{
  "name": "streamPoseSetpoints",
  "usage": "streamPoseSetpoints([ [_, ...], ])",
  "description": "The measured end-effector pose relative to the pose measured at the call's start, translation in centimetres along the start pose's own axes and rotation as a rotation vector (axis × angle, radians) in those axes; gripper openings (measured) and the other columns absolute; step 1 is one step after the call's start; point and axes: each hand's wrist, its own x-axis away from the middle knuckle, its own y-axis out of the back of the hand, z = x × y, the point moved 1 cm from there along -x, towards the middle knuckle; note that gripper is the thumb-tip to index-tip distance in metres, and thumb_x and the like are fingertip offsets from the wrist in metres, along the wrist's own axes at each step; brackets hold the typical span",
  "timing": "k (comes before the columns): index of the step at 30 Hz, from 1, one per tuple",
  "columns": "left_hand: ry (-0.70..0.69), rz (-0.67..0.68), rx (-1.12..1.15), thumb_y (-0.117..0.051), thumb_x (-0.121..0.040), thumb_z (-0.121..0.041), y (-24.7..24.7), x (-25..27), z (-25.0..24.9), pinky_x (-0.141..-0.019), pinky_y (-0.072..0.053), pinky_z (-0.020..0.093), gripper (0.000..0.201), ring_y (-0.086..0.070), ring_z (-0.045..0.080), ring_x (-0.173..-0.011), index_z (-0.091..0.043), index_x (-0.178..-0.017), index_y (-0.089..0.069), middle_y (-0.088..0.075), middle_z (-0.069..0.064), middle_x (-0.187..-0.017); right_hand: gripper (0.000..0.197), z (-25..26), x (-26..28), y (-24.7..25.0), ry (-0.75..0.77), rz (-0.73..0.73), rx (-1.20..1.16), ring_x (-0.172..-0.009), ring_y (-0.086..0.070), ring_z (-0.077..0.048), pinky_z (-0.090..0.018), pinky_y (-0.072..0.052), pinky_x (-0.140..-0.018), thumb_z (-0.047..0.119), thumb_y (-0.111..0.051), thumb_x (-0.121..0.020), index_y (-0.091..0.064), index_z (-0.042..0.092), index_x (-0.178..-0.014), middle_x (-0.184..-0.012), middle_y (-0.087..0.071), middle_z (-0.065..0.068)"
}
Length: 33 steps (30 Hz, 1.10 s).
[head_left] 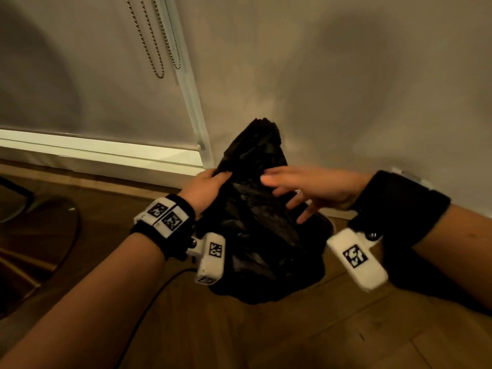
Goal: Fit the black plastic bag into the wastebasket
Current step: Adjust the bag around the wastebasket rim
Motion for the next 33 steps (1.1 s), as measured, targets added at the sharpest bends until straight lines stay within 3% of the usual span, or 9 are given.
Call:
streamPoseSetpoints([
  [3, 0.028, 0.194, 0.205, -0.071, -0.079, -0.037, -3.5, 1.2, -0.9, -0.096, -0.051, 0.045, 0.058, -0.066, 0.029, -0.106, -0.013, -0.129, -0.055, -0.068, 0.012, -0.117, 0.066, -1.7, 0.0, -1.6, 0.217, -0.171, 0.134, -0.112, -0.062, -0.009, -0.035, -0.052, -0.096, 0.051, -0.07, -0.076, -0.043, 0.037, -0.135, -0.127, -0.061, 0.01],
  [7, -0.156, 0.34, -0.026, -0.084, -0.065, -0.021, -3.9, 3.3, -0.6, -0.098, -0.05, 0.037, 0.089, -0.058, 0.018, -0.116, -0.041, -0.129, -0.026, -0.054, 0.003, -0.129, 0.042, -4.4, 1.6, 1.3, 0.296, -0.368, 0.316, -0.109, -0.061, -0.011, -0.032, -0.048, -0.097, 0.018, -0.068, -0.086, -0.059, 0.026, -0.126, -0.119, -0.065, 0.007],
  [11, -0.489, 0.359, -0.518, -0.072, -0.08, -0.008, -2.3, 5.9, 0.3, -0.09, -0.041, 0.014, 0.036, -0.052, -0.003, -0.101, -0.022, -0.105, -0.05, -0.053, -0.009, -0.108, 0.046, -7.7, 3.8, 3.9, 0.308, -0.466, 0.46, -0.106, -0.061, -0.014, -0.032, -0.05, -0.09, 0.005, -0.061, -0.088, -0.058, 0.031, -0.125, -0.115, -0.063, 0.008],
  [16, -0.379, 0.321, -0.652, -0.066, -0.086, -0.015, -0.4, 6.2, 3.1, -0.09, -0.042, 0.016, 0.026, -0.055, 0.002, -0.105, -0.029, -0.106, -0.06, -0.059, -0.014, -0.11, 0.065, -11.5, 3.2, 4.6, 0.237, -0.398, 0.467, -0.114, -0.051, -0.009, -0.026, -0.043, -0.093, -0.01, -0.055, -0.084, -0.048, 0.025, -0.138, -0.123, -0.055, 0.008],
  [20, -0.218, 0.201, -0.66, -0.067, -0.085, -0.009, 1.9, 5.4, 5.8, -0.099, -0.045, 0.029, 0.036, -0.056, 0.018, -0.117, -0.03, -0.113, -0.057, -0.059, 0.001, -0.123, 0.043, -15.5, 2.8, 6.9, -0.001, -0.382, 0.424, -0.106, -0.057, -0.02, -0.031, -0.043, -0.087, 0.003, -0.063, -0.087, -0.057, 0.011, -0.129, -0.124, -0.062, -0.011],
  [24, -0.14, 0.161, -0.545, -0.066, -0.086, -0.02, 1.8, 5.6, 6.0, -0.099, -0.047, 0.035, 0.036, -0.055, 0.016, -0.117, -0.03, -0.12, -0.056, -0.056, -0.001, -0.128, 0.096, -15.5, 3.7, 6.9, -0.065, -0.439, 0.457, -0.131, -0.043, -0.033, -0.042, -0.038, -0.107, 0.033, -0.08, -0.071, -0.028, 0.014, -0.149, -0.143, -0.043, -0.014],
  [26, -0.148, 0.168, -0.51, -0.064, -0.088, -0.025, 1.1, 5.8, 5.5, -0.098, -0.048, 0.035, 0.037, -0.054, 0.014, -0.116, -0.032, -0.123, -0.055, -0.054, -0.005, -0.129, 0.103, -13.5, 4.7, 6.1, 0.1, -0.737, 0.528, -0.13, -0.038, -0.035, -0.049, -0.035, -0.108, 0.036, -0.08, -0.072, -0.016, 0.023, -0.15, -0.144, -0.034, -0.014],
  [29, -0.213, 0.161, -0.401, -0.059, -0.092, -0.021, 0.2, 5.7, 4.7, -0.098, -0.048, 0.033, 0.036, -0.054, 0.011, -0.117, -0.034, -0.125, -0.054, -0.052, -0.006, -0.131, 0.079, -9.8, 6.3, 3.0, 0.508, -0.997, 0.694, -0.124, -0.04, -0.03, -0.049, -0.036, -0.104, 0.042, -0.072, -0.075, -0.031, 0.024, -0.14, -0.132, -0.038, -0.007],
  [33, -0.279, 0.142, -0.297, -0.056, -0.093, -0.015, -1.4, 5.2, 3.6, -0.089, -0.05, 0.021, 0.037, -0.056, 0.009, -0.113, -0.036, -0.123, -0.051, -0.054, -0.002, -0.129, 0.076, -7.9, 4.7, -0.7, 0.575, -0.538, 0.61, -0.127, -0.041, -0.015, -0.04, -0.037, -0.108, 0.061, -0.067, -0.073, -0.036, 0.035, -0.137, -0.133, -0.042, 0.004],
])
